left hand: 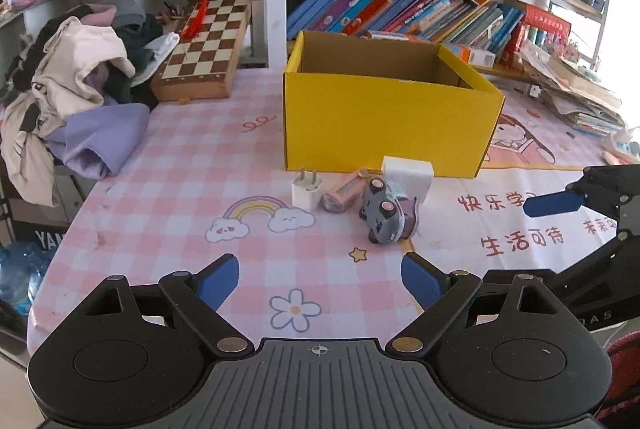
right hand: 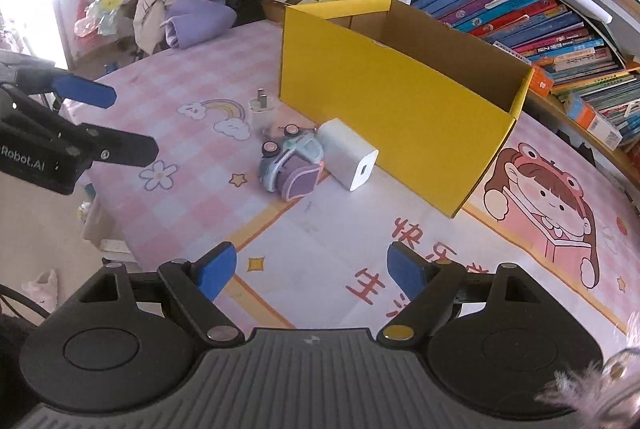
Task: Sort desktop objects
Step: 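Close left gripper on the toy car while right tool approaches the white charger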
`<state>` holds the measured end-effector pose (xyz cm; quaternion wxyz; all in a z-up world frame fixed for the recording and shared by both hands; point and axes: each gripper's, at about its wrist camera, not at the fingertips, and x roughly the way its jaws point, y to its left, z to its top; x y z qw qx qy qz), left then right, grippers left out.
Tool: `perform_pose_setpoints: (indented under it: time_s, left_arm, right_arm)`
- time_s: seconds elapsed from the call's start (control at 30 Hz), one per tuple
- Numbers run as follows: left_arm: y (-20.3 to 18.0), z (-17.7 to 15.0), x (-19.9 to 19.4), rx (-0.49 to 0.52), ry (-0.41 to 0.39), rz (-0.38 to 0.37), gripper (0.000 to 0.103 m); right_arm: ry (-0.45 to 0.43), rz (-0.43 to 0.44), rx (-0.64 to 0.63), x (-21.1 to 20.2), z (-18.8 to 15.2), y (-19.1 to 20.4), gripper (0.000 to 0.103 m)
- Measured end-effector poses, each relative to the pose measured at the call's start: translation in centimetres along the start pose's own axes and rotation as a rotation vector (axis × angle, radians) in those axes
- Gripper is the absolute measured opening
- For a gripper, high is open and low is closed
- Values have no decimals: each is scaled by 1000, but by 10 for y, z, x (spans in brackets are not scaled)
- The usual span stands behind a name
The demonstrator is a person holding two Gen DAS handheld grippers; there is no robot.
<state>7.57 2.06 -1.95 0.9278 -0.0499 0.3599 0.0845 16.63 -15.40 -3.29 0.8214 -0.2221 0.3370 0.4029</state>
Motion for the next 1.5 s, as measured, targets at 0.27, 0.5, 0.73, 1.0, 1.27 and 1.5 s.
perform_pose_setpoints:
  time_s: [0.27, 0.5, 0.73, 1.0, 1.27, 1.5]
  left_arm:
    - [-8, 7, 14, 22, 28, -7, 91]
    - [-25, 13, 38, 65, 86, -45, 90]
    - [-33, 22, 57, 52, 111, -77, 90]
    - [-43, 29, 83, 71, 139, -109, 84]
    - [-53, 36, 109, 107, 180, -136, 69]
    - [-46, 35, 116, 75, 194, -122, 40]
  right_arm:
    - [-2, 24, 6, 12, 8, -14, 59]
    - [-2, 37, 10, 27, 18, -27, 56]
    - [2, 58, 17, 45, 29, -40, 56]
    - [14, 89, 50, 65, 43, -56, 56]
    - [28, 115, 55, 75, 48, -65, 56]
    - [42, 135, 57, 83, 52, -69, 56]
